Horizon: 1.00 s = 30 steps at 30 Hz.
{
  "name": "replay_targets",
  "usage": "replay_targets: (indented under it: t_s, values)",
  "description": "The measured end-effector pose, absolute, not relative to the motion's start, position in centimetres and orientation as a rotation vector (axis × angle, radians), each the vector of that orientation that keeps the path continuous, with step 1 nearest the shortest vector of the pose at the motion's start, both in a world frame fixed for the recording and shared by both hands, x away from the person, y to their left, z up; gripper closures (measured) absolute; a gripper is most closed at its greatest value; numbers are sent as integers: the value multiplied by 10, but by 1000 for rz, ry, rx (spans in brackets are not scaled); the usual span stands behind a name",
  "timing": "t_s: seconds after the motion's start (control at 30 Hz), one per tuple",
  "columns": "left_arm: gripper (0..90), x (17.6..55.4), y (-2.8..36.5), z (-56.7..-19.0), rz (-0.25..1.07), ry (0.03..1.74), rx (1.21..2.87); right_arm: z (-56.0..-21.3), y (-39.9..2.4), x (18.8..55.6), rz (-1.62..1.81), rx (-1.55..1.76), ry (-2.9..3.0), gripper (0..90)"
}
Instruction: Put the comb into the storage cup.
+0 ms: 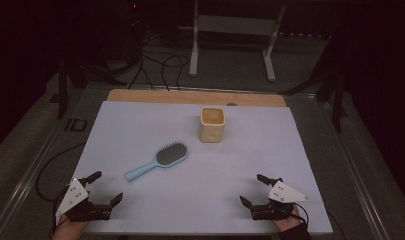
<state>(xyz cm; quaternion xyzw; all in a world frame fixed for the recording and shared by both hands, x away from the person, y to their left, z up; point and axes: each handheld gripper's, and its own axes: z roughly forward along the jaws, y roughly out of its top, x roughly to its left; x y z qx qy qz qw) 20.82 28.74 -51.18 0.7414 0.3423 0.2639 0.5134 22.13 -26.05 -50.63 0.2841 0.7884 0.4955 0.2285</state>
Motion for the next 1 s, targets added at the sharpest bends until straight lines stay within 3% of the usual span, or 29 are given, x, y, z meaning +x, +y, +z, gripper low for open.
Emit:
replay_targets:
  t_s: [1.0]
  values:
    - [0,200,290,-502,648,807,1798,-503,-251,221,1354,722,2190,94]
